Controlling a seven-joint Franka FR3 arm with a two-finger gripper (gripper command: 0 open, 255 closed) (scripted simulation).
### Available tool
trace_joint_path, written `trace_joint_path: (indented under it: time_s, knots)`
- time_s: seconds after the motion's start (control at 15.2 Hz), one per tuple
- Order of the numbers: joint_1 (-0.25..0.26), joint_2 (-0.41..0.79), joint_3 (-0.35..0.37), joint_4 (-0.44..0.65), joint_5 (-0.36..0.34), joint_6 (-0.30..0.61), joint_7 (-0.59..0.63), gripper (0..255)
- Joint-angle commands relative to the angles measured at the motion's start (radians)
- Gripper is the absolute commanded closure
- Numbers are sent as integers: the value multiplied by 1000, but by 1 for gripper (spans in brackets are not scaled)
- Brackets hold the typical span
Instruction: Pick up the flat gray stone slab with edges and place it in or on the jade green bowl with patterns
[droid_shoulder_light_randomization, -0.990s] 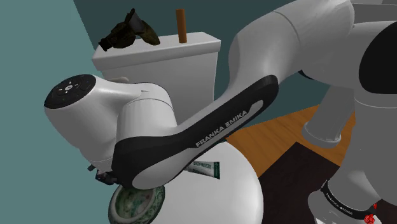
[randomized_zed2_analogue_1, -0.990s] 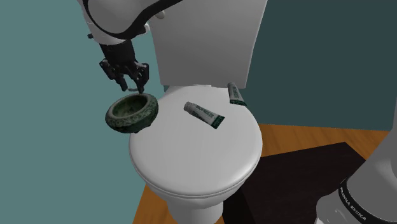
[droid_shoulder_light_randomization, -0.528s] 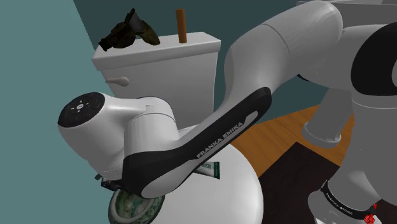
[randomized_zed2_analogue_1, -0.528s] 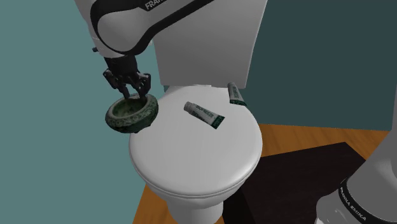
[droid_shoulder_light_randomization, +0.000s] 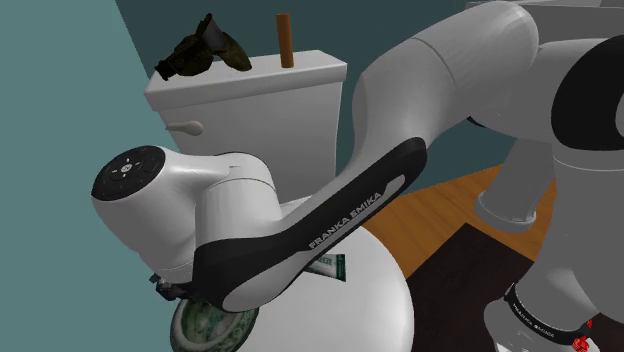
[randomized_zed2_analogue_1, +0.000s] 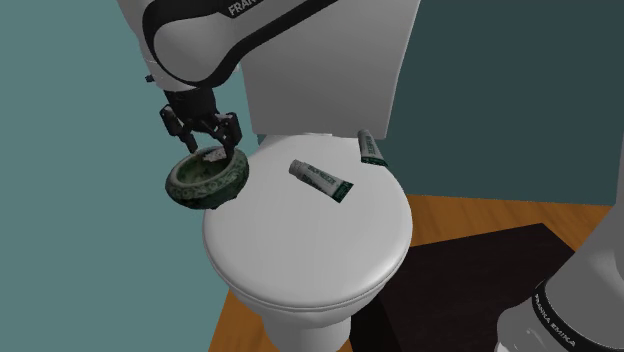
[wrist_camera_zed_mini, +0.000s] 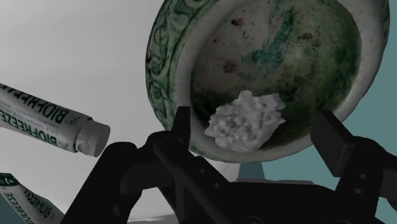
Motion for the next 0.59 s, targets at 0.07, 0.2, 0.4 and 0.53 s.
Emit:
trace_joint_path:
  time_s: [0.07, 0.2, 0.4, 0.53]
  knots:
    - [0, 0, 0, 0, 0, 0, 0, 0]
    - [0, 0, 0, 0, 0, 0, 0, 0]
    - [1, -39, 18, 45, 31, -76, -19, 0]
    - [3, -47, 22, 59, 38, -97, -24, 0]
